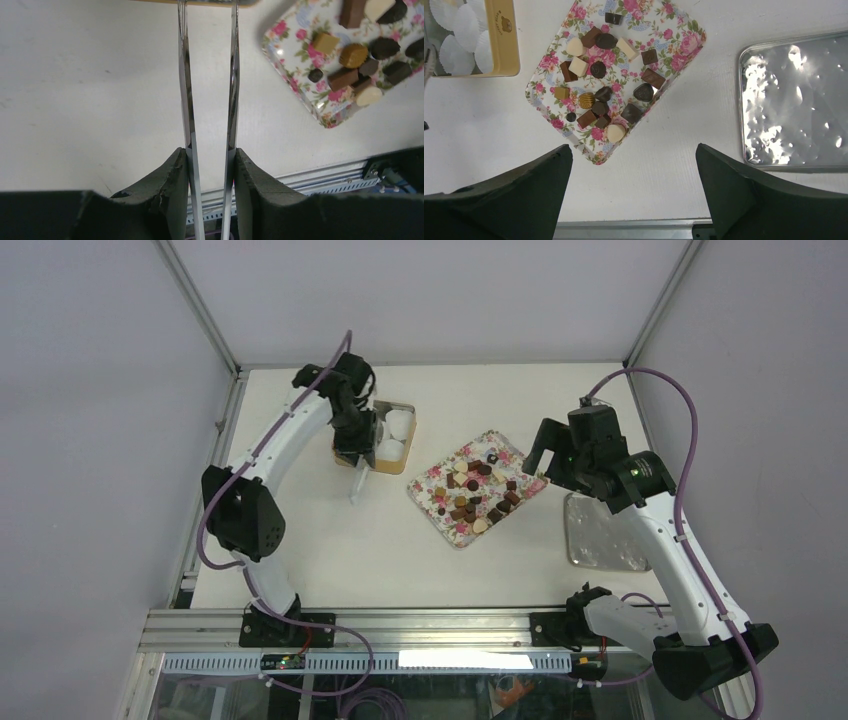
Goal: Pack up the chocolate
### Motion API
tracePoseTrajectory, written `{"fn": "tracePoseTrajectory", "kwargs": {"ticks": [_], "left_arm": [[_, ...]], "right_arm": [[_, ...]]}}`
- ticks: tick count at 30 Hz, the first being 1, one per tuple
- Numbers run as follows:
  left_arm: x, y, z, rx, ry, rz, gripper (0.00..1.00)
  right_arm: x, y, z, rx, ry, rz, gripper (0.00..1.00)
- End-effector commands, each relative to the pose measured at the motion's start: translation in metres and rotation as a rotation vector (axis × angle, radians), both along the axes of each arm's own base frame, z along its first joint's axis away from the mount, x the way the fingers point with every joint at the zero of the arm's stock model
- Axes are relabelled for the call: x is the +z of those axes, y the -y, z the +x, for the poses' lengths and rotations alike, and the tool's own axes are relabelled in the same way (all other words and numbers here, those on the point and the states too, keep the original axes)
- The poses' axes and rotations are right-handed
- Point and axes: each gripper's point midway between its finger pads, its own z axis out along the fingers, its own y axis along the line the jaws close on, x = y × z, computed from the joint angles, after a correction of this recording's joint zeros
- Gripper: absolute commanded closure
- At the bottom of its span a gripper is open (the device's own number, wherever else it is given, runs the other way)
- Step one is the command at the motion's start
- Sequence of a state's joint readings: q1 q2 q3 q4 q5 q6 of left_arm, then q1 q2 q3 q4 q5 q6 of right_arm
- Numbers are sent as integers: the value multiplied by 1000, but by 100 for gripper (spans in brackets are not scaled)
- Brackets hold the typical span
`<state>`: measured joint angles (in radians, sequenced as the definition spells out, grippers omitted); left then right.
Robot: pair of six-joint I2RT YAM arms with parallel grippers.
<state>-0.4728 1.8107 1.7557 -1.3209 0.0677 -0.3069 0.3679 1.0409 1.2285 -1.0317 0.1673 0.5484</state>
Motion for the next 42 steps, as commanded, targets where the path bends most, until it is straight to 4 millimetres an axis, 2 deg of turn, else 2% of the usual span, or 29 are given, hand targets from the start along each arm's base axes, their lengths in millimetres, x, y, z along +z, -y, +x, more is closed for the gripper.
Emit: {"fn": "tracePoseTrajectory", "kwargs": {"ticks": [1,4,8,15,26,30,38,42], "left_arm": [[16,-31,13,67,4,-53,100],[8,-51,23,121,-15,-42,100],[-5,-65,26,157,-66,-27,100],[-25,-70,27,181,-133,-10,100],[-38,-77,34,204,-143,35,98],[-42,-80,35,211,-147,48,92],[-40,-83,37,222,-134,64,64],[-35,-83,37,225,-119,60,63]], "right_arm": [[9,-5,9,2,47,32,2],[10,-5,10,2,49,30,2],[9,-3,9,-1,50,18,2],[3,-2,9,-2,41,13,2],[-2,0,6,-6,35,8,2],[-2,0,5,-10,35,12,2],[-2,-1,5,-8,33,16,2],[-2,-1,5,-9,33,20,2]]}}
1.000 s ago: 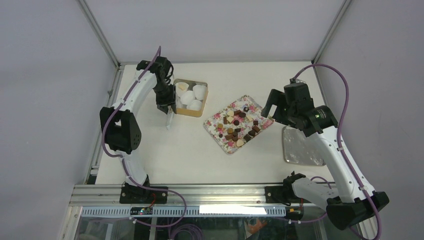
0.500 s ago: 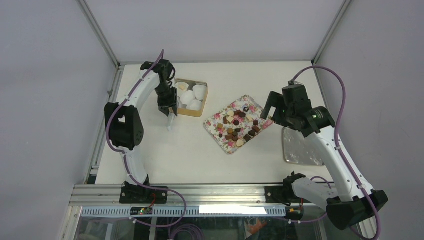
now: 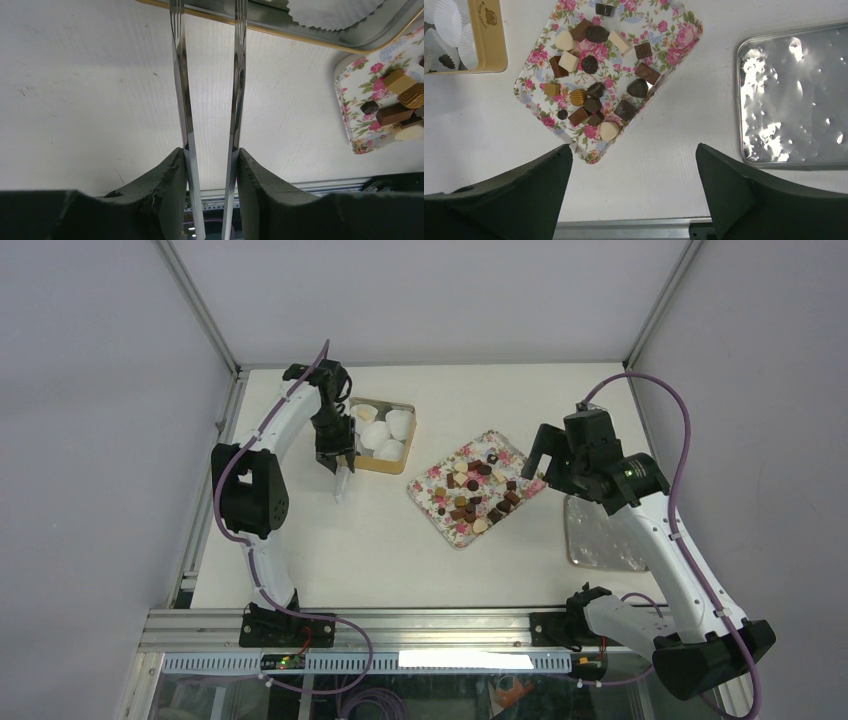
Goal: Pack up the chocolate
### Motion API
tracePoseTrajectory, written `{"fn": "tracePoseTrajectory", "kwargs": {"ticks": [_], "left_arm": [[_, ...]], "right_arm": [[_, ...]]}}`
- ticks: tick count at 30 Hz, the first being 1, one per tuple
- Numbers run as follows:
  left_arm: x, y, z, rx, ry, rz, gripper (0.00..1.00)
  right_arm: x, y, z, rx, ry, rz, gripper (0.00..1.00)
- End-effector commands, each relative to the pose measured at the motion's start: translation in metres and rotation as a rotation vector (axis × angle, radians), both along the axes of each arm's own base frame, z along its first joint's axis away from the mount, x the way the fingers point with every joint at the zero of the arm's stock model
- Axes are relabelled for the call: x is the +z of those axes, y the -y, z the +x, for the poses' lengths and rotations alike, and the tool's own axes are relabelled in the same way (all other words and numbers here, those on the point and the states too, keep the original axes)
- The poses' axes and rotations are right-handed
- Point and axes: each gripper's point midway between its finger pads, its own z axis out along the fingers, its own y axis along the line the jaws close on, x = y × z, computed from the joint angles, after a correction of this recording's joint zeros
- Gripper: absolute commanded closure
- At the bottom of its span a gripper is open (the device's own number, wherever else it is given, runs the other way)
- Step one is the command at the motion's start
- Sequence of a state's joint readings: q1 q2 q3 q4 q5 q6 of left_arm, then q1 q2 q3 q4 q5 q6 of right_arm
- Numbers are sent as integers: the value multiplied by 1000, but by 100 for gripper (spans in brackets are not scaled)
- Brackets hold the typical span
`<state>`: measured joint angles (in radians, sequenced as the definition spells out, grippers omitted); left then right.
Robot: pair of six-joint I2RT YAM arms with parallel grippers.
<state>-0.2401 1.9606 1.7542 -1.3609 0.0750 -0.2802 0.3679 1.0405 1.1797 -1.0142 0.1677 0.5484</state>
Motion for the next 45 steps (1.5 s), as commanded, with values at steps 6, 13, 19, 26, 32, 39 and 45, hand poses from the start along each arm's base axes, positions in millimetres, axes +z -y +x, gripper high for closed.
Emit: {"fn": "tracePoseTrajectory", "kwargs": {"ticks": [6,13,19,26,32,39,45], "left_arm": [[27,-5,9,22,90,-5,62],[94,32,9,-79,301,-90,63],[93,97,-23,-261,301,-134,64],[51,148,-64,-394,200,-130,63],[26,167,-90,-455,121,-139,61],[14,169,-102,-468,70,-150,57],[4,172,-109,-472,33,-160,55]], "right_arm": [[15,-3,6,-6,62,37,2],[16,-2,4,-8,65,41,2],[16,-5,5,-8,61,57,2],[21,-4,4,-5,67,50,2],[20,-5,4,0,61,54,2],[20,-9,5,6,56,66,2],[18,-10,6,8,50,69,2]]}}
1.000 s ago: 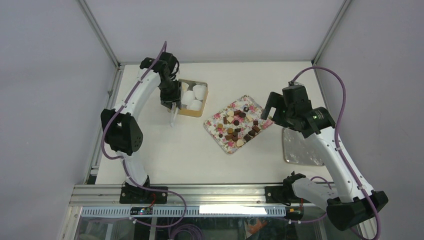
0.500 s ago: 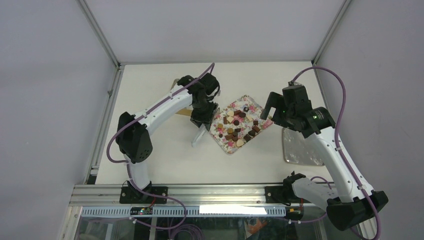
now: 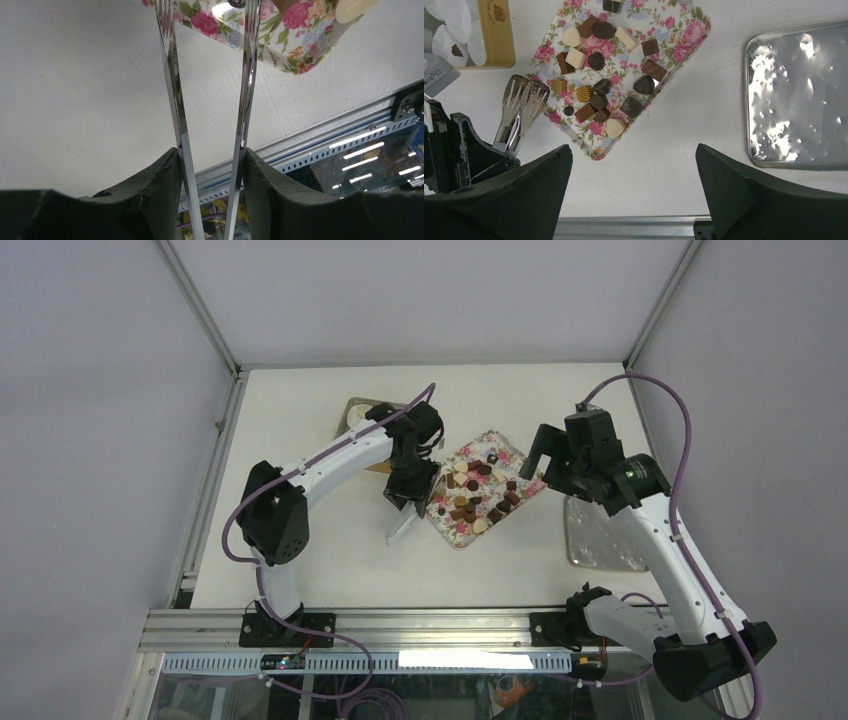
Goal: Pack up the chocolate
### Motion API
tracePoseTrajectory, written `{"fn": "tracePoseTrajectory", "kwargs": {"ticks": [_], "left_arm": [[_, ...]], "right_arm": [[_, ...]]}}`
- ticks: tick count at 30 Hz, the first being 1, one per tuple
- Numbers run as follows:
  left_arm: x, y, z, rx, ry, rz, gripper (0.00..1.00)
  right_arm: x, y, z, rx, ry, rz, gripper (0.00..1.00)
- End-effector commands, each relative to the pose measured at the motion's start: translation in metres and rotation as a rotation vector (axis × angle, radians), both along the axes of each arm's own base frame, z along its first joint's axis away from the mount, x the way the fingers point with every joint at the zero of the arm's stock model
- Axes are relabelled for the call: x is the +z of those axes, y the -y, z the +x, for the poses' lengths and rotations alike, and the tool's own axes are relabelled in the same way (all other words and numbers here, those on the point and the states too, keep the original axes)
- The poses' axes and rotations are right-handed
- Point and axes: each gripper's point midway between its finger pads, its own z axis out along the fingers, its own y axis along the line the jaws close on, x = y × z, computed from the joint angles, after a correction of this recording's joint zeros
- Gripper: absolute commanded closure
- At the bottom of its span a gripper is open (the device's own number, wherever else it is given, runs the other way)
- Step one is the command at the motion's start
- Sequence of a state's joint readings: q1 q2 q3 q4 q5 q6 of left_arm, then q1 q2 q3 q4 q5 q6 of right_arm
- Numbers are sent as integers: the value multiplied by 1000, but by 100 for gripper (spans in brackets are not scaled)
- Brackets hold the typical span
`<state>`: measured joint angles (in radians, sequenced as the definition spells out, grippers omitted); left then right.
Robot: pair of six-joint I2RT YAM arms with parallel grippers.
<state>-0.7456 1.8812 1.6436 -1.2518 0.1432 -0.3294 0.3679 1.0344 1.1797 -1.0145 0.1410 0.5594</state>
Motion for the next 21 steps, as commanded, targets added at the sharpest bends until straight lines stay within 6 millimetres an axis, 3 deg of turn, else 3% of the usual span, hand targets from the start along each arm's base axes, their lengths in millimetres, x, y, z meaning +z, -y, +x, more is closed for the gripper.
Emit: {"fn": "tracePoseTrajectory", "kwargs": {"ticks": [1,14,21], "left_arm": [[1,16,-4,-12,-13,-59,55],[-27,23,-2,-19,-39,8,55],[-30,28,0,-22,-27,18,65]], "right_arm": [[16,-6,9,-2,52,42,2],[14,-6,8,-5,44,42,2],[13,-6,9,-5,42,41,2]]}}
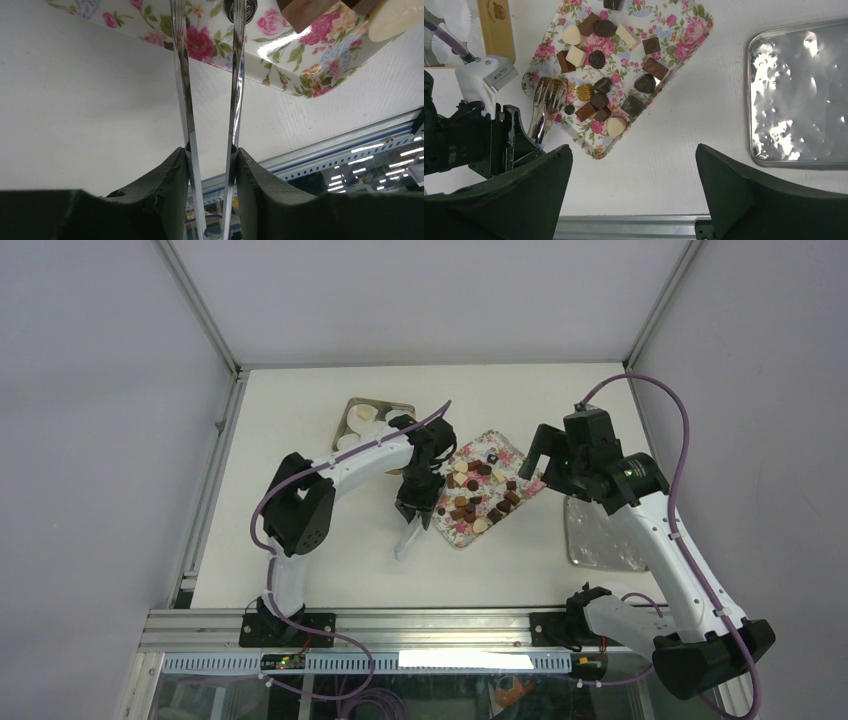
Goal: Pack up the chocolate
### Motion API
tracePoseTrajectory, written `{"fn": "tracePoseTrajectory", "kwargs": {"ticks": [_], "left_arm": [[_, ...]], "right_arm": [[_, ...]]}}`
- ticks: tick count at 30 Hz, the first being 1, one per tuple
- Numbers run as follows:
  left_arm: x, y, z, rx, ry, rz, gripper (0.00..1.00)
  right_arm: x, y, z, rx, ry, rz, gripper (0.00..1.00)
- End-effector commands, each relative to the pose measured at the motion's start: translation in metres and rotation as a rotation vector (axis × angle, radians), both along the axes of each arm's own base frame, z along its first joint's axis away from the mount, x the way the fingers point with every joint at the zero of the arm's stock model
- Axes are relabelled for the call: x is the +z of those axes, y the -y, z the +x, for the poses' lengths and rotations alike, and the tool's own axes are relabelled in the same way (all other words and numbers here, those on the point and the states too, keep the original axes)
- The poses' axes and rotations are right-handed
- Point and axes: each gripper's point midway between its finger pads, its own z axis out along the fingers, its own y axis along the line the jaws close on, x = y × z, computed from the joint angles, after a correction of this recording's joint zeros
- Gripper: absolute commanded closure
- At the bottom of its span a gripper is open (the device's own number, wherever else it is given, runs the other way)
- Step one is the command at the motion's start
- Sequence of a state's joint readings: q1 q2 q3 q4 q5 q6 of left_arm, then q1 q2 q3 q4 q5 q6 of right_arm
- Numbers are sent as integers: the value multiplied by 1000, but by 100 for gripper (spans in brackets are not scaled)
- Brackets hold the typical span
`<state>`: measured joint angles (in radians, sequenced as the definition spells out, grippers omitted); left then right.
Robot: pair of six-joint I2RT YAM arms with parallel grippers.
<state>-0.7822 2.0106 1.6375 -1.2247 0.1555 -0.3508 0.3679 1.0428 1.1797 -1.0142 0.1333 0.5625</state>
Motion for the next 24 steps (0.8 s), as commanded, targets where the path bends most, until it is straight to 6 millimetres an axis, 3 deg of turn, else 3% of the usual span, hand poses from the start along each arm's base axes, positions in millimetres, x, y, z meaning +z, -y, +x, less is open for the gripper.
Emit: {"fn": "tracePoseTrajectory", "kwargs": {"ticks": [1,8,17,20,24], "left_arm": [[14,15,11,-5,65,-45,68],[24,17,15,-7,92,-62,100],[67,11,22,-25,171,-89,100],[83,-3,33,-3,204,-85,100],[101,-40,62,120,223,-105,100]], "right_arm": [[15,-4,8,-8,52,37,2],[15,-5,9,-10,52,39,2],[14,-5,9,-9,51,41,2],[14,-5,8,-9,53,42,2],[14,-4,7,-10,55,39,2]]}}
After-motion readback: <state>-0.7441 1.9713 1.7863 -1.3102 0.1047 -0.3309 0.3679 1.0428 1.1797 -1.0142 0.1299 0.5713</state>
